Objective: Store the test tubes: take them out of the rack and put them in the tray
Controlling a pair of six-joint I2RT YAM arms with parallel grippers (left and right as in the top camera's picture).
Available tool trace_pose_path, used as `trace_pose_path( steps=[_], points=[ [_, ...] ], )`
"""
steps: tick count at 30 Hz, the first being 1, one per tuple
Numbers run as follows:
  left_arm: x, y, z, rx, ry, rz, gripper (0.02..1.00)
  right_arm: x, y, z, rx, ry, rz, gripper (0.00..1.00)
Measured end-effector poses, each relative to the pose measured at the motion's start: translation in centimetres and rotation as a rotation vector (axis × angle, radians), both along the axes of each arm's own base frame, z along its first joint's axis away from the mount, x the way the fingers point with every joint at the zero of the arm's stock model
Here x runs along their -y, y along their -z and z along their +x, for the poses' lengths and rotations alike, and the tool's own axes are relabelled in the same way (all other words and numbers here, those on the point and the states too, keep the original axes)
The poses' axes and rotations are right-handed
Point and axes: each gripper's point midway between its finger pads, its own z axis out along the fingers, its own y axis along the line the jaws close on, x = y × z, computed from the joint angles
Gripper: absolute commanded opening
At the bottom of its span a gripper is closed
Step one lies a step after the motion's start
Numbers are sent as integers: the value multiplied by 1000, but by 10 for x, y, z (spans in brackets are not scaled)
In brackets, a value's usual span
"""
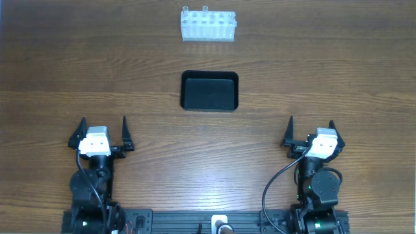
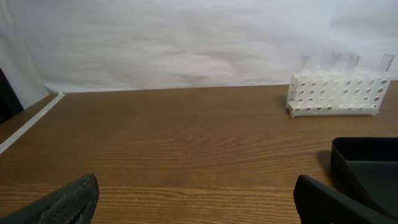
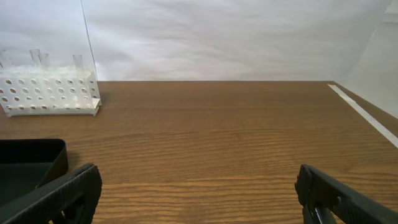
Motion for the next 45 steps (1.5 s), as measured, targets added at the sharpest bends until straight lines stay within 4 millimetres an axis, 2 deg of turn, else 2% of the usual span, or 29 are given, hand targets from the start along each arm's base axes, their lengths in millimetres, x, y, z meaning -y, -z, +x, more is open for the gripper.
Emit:
trace_pose_path(
  steps=[33, 34, 38, 41, 45],
  points=[
    [2, -1, 0, 2, 13, -1, 1000, 0, 0, 0, 0, 0, 0, 993],
    [3, -3, 0, 12, 18, -2, 998, 0, 0, 0, 0, 0, 0, 991],
    [6, -36, 4, 145, 33, -29, 996, 0, 0, 0, 0, 0, 0, 993],
    [8, -52, 10, 184, 47, -50, 998, 0, 0, 0, 0, 0, 1, 993],
    [15, -79, 34, 174, 81, -97, 998, 0, 0, 0, 0, 1, 0, 993]
  ],
)
